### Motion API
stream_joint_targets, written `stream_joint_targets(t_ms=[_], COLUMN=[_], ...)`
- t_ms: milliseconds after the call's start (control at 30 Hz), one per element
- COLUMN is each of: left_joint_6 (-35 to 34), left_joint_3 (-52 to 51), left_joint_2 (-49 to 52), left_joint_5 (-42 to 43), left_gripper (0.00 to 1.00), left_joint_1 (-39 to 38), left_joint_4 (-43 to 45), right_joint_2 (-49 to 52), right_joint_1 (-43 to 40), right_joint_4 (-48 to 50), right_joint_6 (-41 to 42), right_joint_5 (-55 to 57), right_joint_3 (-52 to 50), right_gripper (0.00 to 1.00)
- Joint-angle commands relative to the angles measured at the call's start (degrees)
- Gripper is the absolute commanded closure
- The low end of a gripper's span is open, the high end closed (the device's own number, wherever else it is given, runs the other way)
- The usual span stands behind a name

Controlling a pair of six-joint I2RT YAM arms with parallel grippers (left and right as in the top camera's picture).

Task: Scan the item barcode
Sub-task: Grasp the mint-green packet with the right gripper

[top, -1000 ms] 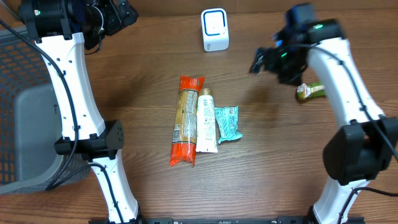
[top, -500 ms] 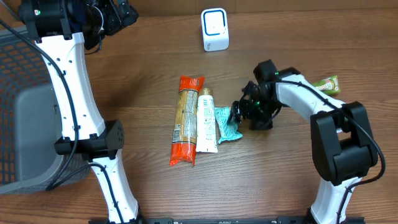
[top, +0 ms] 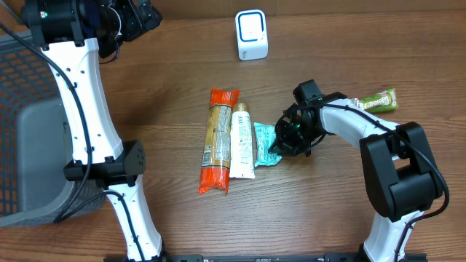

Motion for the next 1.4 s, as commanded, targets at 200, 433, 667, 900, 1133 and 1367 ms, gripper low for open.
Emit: stream_joint_targets(t_ms=[200, 433, 667, 900, 1133, 1367], left_joint_6=[-0.63, -0.63, -0.63, -0.63, -0.63, -0.63], left_joint_3=[0.02, 0.02, 0.02, 0.02, 0.02, 0.02], left_joint_2=[-0.28, -0.28, -0.28, -0.28, -0.28, -0.28], left_joint_5=[0.24, 0.24, 0.26, 0.26, 0.24, 0.24], left_gripper=[0.00, 0.00, 0.00, 0.00, 0.01, 0.00], left_joint_1=[-0.44, -0.37, -0.44, -0.35, -0.74, -0.81], left_joint_4=[0.07, 0.07, 0.07, 0.07, 0.07, 0.07], right_joint_2=[-1.46, -3.89, -3.89, -4.15, -4.24, -3.89], right_joint_1=[-1.31, 1.68, 1.68, -1.22, -7.56, -6.88], right_joint_4=[-6.67, -14.23, -6.71, -1.01, -12.61, -9.33], right_joint_6=[-6.56, -34.05, -54.86, -35.04, -18.97, -0.76], right_joint_5=[13.49, 34.10, 34.73, 35.67, 21.31, 11.72], right_joint_3=[4.83, 11.65, 11.58, 18.21, 29.05, 19.50], right_gripper=[0.96, 0.91, 0.87, 0.47, 0.21, 0.27])
